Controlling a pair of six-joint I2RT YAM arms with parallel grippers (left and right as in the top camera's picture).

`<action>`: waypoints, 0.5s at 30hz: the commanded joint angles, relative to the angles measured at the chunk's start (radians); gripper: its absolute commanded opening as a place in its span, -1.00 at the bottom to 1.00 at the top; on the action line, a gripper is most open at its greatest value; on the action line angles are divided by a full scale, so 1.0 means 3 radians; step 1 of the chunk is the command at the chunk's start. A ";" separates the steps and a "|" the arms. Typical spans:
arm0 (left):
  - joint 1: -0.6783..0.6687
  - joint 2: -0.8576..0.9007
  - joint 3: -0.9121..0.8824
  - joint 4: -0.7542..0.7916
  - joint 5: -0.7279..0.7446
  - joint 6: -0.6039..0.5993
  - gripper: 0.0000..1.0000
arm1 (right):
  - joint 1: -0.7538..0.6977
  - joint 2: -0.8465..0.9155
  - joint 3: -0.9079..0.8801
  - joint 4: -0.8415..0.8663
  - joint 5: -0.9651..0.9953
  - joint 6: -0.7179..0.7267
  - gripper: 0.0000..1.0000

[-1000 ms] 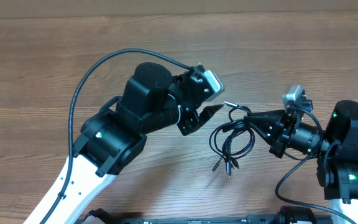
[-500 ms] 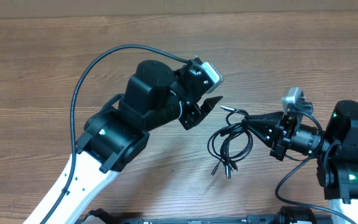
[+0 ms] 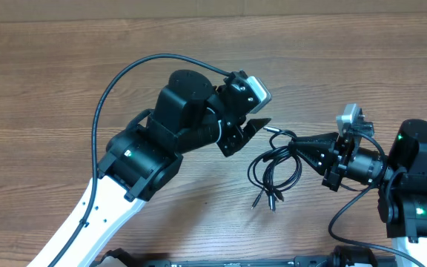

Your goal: Untangle cables

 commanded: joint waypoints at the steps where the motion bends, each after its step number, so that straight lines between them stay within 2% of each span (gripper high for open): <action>1: -0.0106 0.0078 0.0034 0.0013 0.0055 -0.0047 -0.03 | 0.0008 -0.0015 0.0050 0.0053 -0.0088 0.0083 -0.92; 5: -0.0189 0.0169 0.0034 0.0014 -0.0165 -0.0050 -0.17 | 0.0008 -0.0015 0.0050 0.0112 -0.0090 0.0205 -0.92; 9: -0.0253 0.0224 0.0034 0.0066 -0.0666 -0.0191 -0.28 | 0.0008 -0.0015 0.0050 0.0111 -0.0089 0.0257 -0.92; 15: -0.0261 0.0224 0.0034 0.0200 -0.1169 -0.0483 -0.31 | 0.0008 -0.0015 0.0050 0.0112 -0.0069 0.0267 -0.92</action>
